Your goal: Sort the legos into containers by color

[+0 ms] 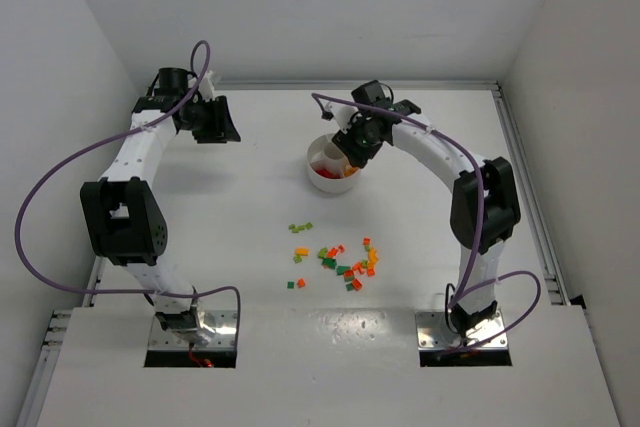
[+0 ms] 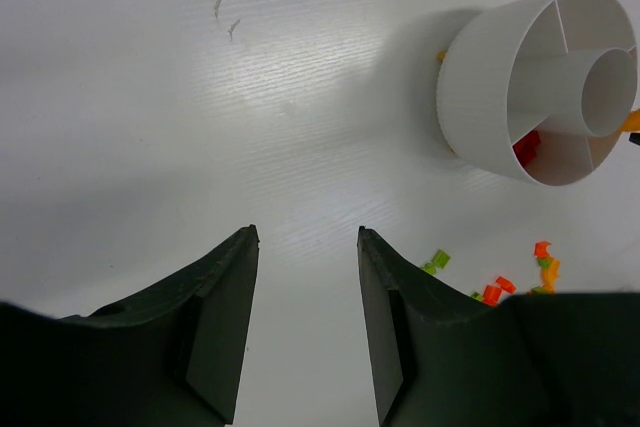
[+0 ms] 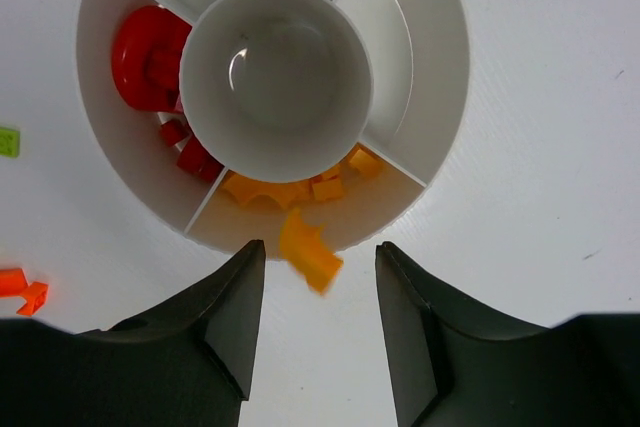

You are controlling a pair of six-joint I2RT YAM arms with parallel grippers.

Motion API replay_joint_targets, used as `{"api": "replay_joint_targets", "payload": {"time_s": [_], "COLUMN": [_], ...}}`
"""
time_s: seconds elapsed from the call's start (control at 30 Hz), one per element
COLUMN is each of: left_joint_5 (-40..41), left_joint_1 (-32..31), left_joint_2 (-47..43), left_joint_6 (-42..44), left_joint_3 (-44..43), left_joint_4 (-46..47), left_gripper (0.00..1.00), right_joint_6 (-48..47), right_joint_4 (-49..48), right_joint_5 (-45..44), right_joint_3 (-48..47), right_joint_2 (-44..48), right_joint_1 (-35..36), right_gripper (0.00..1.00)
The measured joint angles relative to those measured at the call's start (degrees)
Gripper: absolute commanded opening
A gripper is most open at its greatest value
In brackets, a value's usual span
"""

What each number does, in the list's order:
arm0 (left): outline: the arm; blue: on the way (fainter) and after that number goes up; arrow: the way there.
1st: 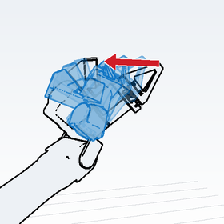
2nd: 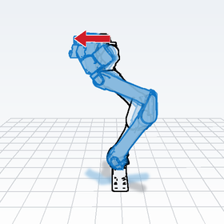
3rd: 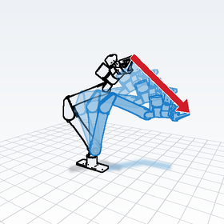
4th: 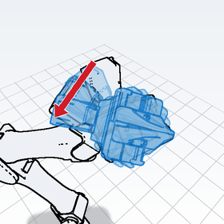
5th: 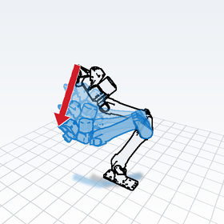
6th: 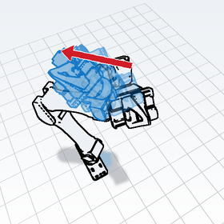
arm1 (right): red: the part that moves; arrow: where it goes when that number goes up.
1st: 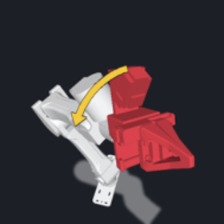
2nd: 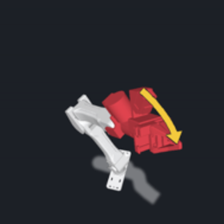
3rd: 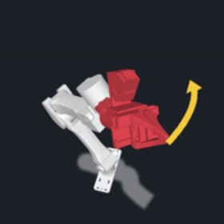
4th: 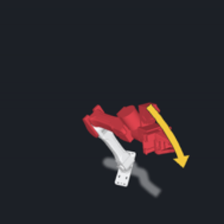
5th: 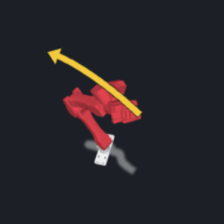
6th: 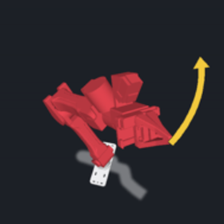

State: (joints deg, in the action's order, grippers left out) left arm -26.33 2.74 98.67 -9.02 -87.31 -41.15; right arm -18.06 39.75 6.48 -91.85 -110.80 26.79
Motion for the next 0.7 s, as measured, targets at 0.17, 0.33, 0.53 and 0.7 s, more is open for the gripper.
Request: {"api": "replay_joint_targets", "payload": {"time_s": [0.17,0.33,0.53,0.7], "left_joint_5": [0.0,-0.04,-2.14,-1.81], "left_joint_1": [0.0,0.0,-0.44,-9.77], "left_joint_2": [0.0,0.0,-2.6,-12.07], "left_joint_6": [0.31,1.05,7.28,22.82], "left_joint_3": [0.0,0.07,4.44,12.7], "left_joint_4": [0.0,0.0,0.55,-4.28], "left_gripper": [0.5,0.53,0.53,0.59], "right_joint_6": [0.04,0.26,2.12,3.76], "right_joint_4": [0.07,0.26,-0.15,-0.85], "right_joint_5": [0.2,0.66,-0.61,-3.32], "right_joint_3": [-0.09,-0.96,-0.7,7.5], "right_joint_2": [0.0,0.0,0.31,5.22], "right_joint_1": [0.0,0.0,-0.85,-6.08], "right_gripper": [0.5,0.5,0.46,0.46]}}
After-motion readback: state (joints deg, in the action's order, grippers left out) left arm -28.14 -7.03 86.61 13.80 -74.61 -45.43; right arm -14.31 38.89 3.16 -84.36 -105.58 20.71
